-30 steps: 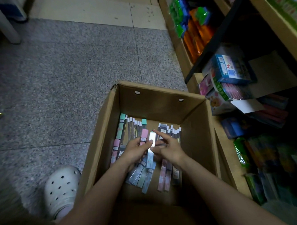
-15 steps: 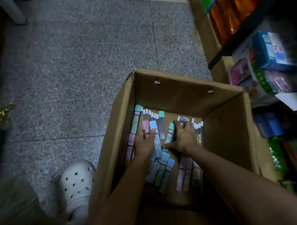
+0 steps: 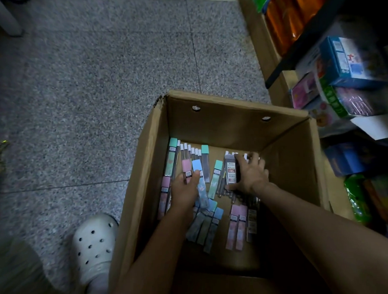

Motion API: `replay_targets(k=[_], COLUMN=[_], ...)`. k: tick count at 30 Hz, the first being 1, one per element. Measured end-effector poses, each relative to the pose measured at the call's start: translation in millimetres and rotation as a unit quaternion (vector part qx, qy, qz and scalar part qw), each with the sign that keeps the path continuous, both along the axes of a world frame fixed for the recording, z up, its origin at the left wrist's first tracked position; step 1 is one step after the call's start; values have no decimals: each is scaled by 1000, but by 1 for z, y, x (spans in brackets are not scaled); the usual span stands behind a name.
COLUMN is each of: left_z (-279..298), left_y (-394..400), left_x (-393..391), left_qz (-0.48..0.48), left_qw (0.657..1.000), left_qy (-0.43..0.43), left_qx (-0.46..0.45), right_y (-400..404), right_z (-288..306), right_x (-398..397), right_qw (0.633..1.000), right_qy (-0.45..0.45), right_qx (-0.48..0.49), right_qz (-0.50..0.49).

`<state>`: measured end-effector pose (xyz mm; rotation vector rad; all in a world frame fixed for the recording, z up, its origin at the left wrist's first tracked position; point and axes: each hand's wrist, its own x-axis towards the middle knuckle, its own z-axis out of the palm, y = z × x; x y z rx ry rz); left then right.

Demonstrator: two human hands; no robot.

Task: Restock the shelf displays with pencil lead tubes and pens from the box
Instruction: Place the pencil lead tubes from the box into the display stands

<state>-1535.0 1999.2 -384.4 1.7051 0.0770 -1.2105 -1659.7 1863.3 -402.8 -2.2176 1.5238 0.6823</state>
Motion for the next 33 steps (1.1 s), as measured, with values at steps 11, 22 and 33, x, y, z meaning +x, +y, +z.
replay_targets(k=[11, 22, 33], left_z=[7, -2, 53], left_y=[8, 20, -7], left_x=[-10, -12, -20], left_qz=[-27, -51, -147], left_qw=[1000, 998, 983], left_qy=[3, -24, -60], left_qx=[-5, 18, -89], right_y=[39, 60, 67], right_z=[-3, -8, 86], right_x=[7, 2, -15], right_qw=[979, 930, 768], right_qy=[-148, -242, -526], right_qx=[13, 68, 176], right_qz=[-143, -269, -320])
